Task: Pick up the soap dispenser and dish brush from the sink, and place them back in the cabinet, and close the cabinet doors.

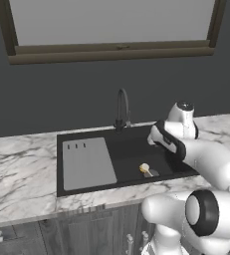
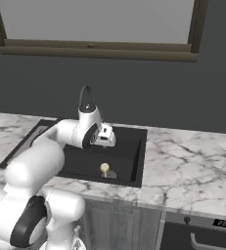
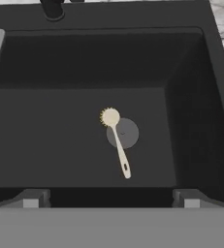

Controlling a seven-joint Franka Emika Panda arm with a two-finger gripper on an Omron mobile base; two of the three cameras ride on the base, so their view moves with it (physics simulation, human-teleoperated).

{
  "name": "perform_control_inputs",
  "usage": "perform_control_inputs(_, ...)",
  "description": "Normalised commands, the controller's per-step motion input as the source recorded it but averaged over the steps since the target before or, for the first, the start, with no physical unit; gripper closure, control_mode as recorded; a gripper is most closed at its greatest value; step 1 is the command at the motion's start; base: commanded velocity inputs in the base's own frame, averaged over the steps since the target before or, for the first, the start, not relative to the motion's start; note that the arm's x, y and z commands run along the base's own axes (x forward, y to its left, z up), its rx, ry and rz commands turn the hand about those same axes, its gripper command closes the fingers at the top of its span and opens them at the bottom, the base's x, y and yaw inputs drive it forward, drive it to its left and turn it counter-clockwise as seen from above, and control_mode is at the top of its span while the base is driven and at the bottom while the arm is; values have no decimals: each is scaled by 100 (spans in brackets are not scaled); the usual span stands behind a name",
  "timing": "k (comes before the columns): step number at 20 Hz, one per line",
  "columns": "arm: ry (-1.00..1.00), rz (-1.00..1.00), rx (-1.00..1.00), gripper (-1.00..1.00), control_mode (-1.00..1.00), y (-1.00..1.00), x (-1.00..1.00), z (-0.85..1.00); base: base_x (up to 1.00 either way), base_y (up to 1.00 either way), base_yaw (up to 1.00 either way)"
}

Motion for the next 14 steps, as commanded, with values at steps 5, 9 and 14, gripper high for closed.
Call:
perform_control_inputs(5, 0, 0, 0, -100, -100, -13, 33, -26, 0, 0, 0)
perform_control_inputs(9, 0, 0, 0, -100, -100, -7, 30, -33, 0, 0, 0)
perform_control_inputs(14, 0, 0, 0, -100, -100, -1, 26, -36, 0, 0, 0)
